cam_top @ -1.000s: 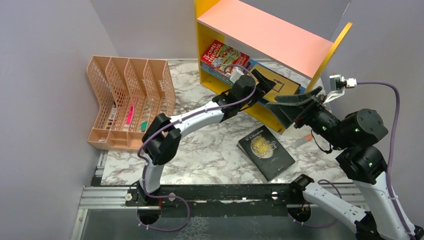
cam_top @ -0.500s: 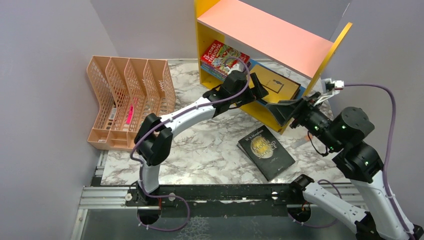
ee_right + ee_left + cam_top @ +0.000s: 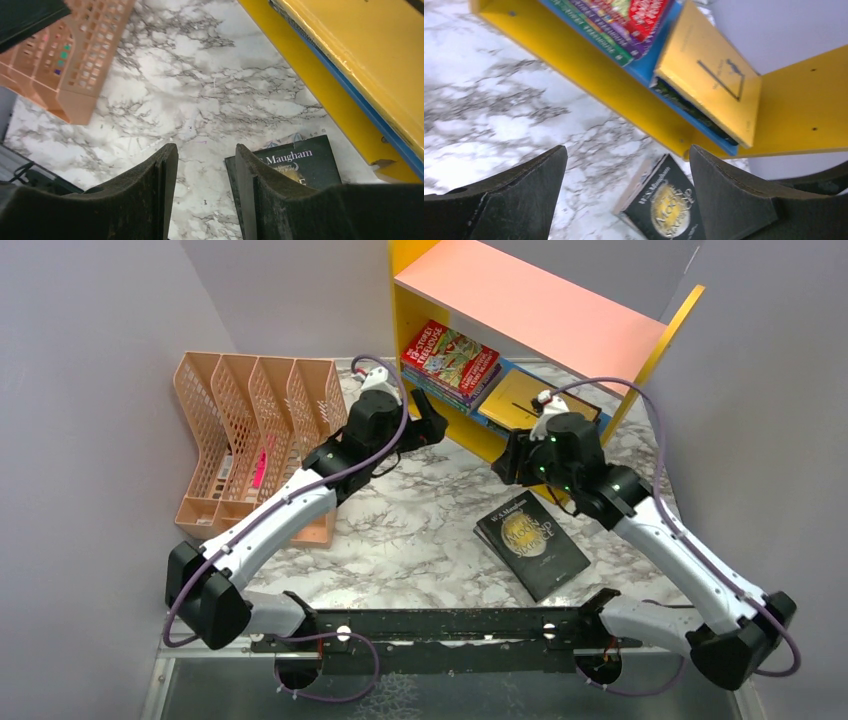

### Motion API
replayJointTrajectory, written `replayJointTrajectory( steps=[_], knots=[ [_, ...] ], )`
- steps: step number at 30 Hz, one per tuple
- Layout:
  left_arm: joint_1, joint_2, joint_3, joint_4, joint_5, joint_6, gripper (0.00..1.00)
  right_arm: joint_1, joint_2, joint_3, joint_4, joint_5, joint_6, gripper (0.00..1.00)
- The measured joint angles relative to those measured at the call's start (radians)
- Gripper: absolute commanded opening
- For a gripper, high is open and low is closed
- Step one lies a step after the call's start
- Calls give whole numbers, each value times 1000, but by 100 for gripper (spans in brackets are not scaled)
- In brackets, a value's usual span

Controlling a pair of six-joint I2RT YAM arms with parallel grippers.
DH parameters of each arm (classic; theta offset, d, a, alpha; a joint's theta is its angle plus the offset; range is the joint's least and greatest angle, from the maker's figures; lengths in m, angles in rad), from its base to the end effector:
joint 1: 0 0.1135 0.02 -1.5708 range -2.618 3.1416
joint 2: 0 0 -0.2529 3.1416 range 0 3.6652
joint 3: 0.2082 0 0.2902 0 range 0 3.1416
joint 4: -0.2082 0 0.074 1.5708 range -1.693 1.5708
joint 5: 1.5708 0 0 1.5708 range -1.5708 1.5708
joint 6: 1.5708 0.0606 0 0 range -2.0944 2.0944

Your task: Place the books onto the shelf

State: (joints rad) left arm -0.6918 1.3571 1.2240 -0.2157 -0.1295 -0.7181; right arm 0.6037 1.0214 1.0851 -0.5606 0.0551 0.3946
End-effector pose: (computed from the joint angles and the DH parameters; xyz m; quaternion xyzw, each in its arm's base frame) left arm 0.2990 -0.2375 0.3366 -0.0479 0.8168 -0.3306 0.4704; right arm 0.2371 0.1595 0.3430 -0.0756 0.8557 0.2240 0.4603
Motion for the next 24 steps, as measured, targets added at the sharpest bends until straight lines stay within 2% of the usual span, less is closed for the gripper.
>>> replayJointTrajectory(
  steps=[9,16,24],
  knots=[
    [78,-34,-185,-17,19,20,90,58,255,20,68,148,-3,57],
    [138,-33,-301,-16,71,16,90,61,404,68,150,317,-4,57],
    [156,-33,-407,3,130,-6,90,61,473,85,184,476,-20,62]
  ],
)
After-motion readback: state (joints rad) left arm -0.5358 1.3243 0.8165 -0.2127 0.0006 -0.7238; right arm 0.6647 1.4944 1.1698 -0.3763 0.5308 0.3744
